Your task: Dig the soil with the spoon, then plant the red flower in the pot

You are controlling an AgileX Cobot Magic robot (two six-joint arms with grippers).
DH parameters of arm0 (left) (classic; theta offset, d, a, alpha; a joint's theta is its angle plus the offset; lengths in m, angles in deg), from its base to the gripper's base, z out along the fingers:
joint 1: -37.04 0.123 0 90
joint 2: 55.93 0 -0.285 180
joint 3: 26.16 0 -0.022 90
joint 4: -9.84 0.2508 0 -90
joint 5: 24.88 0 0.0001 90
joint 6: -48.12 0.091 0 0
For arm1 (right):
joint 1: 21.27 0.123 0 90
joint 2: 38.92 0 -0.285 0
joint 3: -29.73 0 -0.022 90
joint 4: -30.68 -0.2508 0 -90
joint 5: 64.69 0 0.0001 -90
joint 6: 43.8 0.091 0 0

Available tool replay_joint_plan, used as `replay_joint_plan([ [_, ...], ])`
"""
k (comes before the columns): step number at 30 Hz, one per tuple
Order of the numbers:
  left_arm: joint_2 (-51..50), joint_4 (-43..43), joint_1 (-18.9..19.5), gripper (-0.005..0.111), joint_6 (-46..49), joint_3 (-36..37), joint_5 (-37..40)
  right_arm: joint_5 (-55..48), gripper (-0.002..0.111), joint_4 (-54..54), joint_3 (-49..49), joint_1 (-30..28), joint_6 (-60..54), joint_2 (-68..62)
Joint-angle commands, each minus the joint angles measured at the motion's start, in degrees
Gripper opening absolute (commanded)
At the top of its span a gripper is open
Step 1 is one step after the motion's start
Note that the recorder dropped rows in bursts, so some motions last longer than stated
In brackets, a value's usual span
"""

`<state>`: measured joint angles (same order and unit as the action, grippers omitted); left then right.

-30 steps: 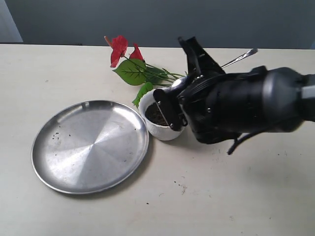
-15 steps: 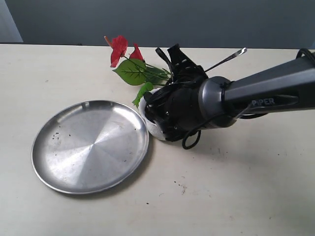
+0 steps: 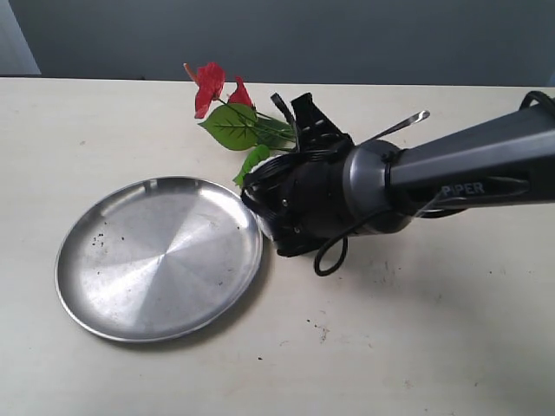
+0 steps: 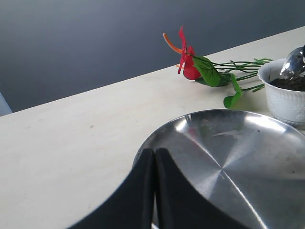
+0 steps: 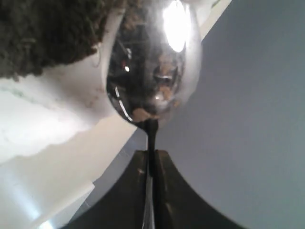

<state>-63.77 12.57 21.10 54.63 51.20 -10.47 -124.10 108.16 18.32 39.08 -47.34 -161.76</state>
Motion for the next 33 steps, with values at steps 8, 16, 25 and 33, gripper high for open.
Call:
replay_joint_plan([
  [8,0.1,-0.4,-0.3,0.000,-0.1,-0.1,-0.7,-5.1,-0.001,-3.3,0.2,2.0,0.6,3.6],
  [16,0.1,-0.4,-0.3,0.000,-0.1,-0.1,-0.7,-0.9,-0.001,-6.6,0.2,1.9,0.8,1.4],
  [25,0.1,-0.4,-0.3,0.000,-0.1,-0.1,-0.7,-10.6,-0.001,-5.7,2.9,3.2,10.0,4.1],
  [33,0.1,-0.4,-0.3,0.000,-0.1,-0.1,-0.7,-10.6,-0.001,-38.5,18.6,6.6,7.8,9.7],
])
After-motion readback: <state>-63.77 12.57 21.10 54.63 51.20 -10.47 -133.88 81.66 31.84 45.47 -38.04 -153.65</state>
